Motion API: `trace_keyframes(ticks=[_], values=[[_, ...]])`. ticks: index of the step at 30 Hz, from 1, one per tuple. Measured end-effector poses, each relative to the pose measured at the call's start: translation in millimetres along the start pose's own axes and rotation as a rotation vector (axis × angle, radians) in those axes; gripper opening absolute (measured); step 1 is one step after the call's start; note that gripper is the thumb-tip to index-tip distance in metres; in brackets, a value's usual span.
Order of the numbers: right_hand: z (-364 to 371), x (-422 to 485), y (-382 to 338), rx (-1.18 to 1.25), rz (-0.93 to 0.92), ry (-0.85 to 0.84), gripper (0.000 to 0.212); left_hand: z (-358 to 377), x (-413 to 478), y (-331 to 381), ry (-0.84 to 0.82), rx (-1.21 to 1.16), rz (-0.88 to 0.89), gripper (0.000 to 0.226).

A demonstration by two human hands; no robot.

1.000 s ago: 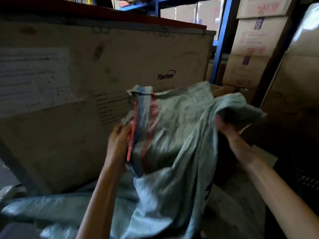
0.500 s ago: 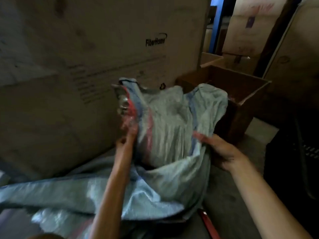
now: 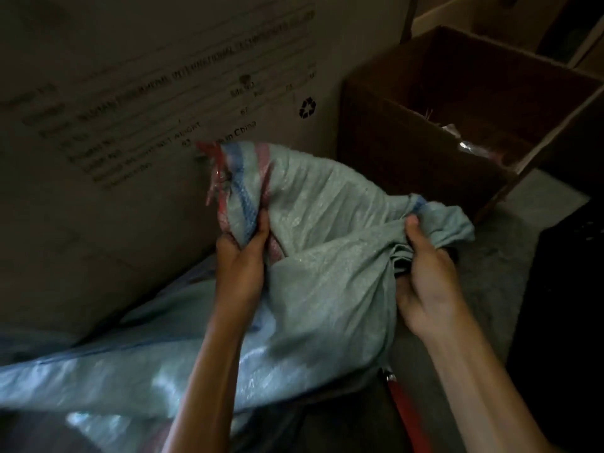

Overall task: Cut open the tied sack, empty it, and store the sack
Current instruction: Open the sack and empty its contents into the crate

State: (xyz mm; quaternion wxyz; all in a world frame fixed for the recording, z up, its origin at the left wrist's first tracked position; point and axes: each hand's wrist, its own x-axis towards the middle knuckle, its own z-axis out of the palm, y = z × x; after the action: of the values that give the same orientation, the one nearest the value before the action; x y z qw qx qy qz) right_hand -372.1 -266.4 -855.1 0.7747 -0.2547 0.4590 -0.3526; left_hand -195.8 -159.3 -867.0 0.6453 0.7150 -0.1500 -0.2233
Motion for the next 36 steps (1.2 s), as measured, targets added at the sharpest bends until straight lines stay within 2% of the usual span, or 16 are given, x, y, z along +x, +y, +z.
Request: trace_keyframes(ticks=[2,3,5,10,13,16,20,24,28,32,34,36], values=[[21,-34,-28,0.024,-0.017,0.019,0.038,-9,-9,45,-0.033,0.029,0.019,0.012],[32,-54,-43,0.028,-0.023,0.028,0.039,-15,-17,70,-0.042,0.068,0.030,0.011],[57,-101,-73,0.019,-0.039,0.041,0.039,-28,-41,127,-0.038,0.153,0.031,0.031],[144,-248,-152,-0.069,-0.044,0.043,0.038,-80,-97,285,-0.056,0.248,-0.010,0.011],[182,-349,-187,-0.242,0.003,0.089,0.024,-106,-145,376,-0.089,0.378,-0.035,0.021],[165,-451,-213,-0.252,0.110,0.211,0.022,-124,-203,453,-0.176,0.420,-0.045,0.020],[119,-544,-278,-0.259,0.110,0.316,0.041,-130,-256,520,-0.373,0.397,-0.008,0.027],[85,-575,-365,-0.141,-0.034,0.407,0.042,-91,-267,553,-0.483,0.316,-0.009,0.027],[49,-564,-428,-0.061,-0.133,0.374,0.048,-25,-281,555,-0.563,0.338,0.044,0.038],[-6,-531,-448,-0.129,-0.129,0.450,0.039,53,-334,525,-0.661,0.367,0.019,0.042],[-39,-509,-449,-0.217,-0.091,0.470,0.033,99,-367,501,-0.689,0.396,-0.054,0.048],[-77,-483,-448,-0.316,-0.057,0.485,0.030,146,-399,470,-0.702,0.412,-0.166,0.030]])
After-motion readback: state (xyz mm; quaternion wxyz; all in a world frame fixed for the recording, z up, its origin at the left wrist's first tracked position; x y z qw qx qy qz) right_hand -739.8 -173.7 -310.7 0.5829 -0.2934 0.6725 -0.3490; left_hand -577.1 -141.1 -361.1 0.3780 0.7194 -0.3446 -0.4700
